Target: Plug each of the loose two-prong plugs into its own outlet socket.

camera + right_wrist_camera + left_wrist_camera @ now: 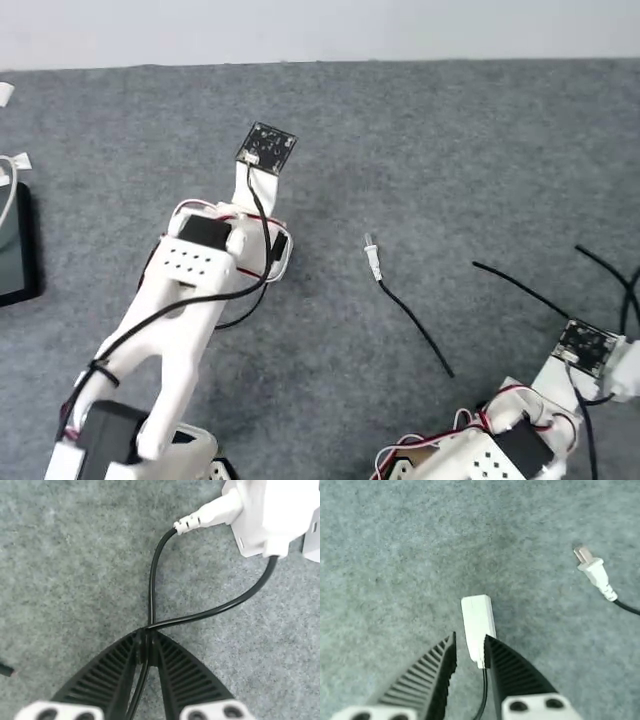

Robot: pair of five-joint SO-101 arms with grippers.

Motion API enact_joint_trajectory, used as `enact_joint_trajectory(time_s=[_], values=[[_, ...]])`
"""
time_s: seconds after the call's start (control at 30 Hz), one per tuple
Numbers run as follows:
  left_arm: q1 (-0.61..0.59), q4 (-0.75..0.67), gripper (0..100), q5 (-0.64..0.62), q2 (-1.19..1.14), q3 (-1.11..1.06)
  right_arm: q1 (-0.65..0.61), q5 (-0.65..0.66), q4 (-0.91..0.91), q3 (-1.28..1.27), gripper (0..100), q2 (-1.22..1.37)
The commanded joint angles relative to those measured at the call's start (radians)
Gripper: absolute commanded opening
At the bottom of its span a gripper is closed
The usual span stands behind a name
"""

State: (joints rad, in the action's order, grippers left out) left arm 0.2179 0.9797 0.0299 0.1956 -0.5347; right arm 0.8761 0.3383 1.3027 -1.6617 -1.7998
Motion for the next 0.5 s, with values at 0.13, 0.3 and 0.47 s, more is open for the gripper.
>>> enact_joint_trajectory(time_s=[0.13,0.3,0.47], values=[[0.075,-0.006,3,0.005,0.06,-0.07,-0.007,0.009,-0.008,-0.02,0.8,-0.015],[0.114,-0.233,3,0.005,-0.011,-0.194,-0.004,0.009,-0.008,-0.02,0.8,-0.015],[0.072,-0.222,2,0.002,-0.224,-0.107,-0.004,0.009,-0.008,-0.02,0.8,-0.015]])
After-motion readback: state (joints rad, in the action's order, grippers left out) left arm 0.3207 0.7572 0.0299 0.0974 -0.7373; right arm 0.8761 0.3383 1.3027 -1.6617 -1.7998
